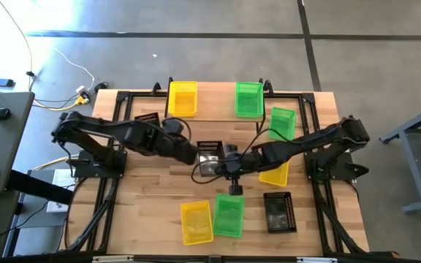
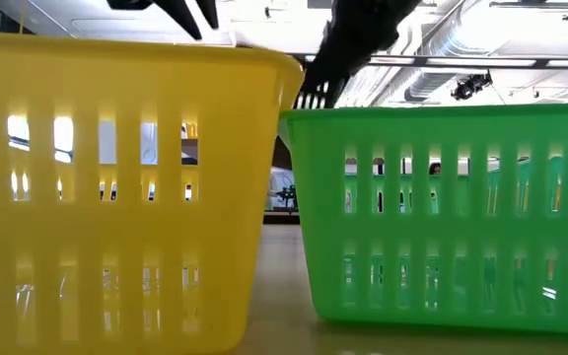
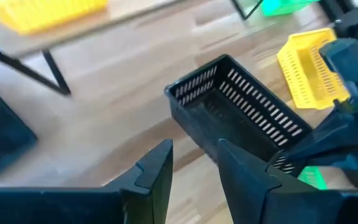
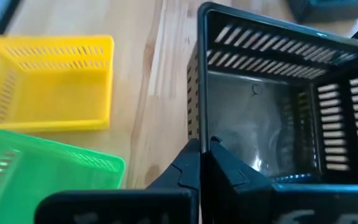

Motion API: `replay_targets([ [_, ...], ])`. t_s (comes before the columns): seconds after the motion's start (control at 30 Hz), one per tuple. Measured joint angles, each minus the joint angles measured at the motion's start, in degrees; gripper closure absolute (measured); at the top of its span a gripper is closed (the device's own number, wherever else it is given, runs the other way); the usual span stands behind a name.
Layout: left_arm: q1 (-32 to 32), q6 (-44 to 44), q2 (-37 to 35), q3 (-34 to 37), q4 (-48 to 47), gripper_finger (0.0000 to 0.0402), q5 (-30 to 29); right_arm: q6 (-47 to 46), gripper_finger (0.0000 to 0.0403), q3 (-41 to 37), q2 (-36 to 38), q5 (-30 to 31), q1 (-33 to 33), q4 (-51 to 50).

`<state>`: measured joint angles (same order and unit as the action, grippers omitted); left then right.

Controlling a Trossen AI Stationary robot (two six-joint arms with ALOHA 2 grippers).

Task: Stack baskets on shelf by color
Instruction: Put the bottom left black bin on the shelf

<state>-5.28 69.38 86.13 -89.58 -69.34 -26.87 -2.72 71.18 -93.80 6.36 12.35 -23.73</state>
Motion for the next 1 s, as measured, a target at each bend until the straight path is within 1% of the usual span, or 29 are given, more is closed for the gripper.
replay_targets([
  [0.13, 0.00, -5.90, -3.16, 0.00, -0.07, 0.0284, -1.55, 0.10, 0.0403, 0.00, 3.33, -0.54, -0.79, 0.01],
  [0.3, 0.00, -13.59, -6.10, 0.00, -0.32, 0.0284, -2.16, 0.59, 0.0403, 0.00, 8.11, -0.34, -1.95, 0.17],
  [0.43, 0.00, -18.82, -7.64, 0.00, -0.29, 0.0284, -2.30, 1.72, 0.0403, 0.00, 11.81, 2.74, -2.65, 0.87],
  [0.6, 0.00, -23.85, -8.31, 0.00, -0.32, 0.0284, -2.31, 9.03, 0.0403, 0.00, 15.42, 8.65, -3.71, 4.05],
  [0.73, 0.07, -26.93, -8.31, 0.00, -0.31, 0.0284, -2.78, 16.47, 0.0403, 0.00, 16.80, 12.89, -5.42, 8.12],
  [0.9, 0.49, -28.83, -8.31, 0.00, -0.31, 0.0284, -4.40, 22.45, 0.0403, 3.65, 15.94, 13.64, -9.45, 6.97],
  [1.0, 1.30, -29.10, -8.31, 0.00, -0.31, 0.0284, -4.68, 24.27, 0.0403, 6.62, 14.63, 13.66, -12.41, 3.52],
])
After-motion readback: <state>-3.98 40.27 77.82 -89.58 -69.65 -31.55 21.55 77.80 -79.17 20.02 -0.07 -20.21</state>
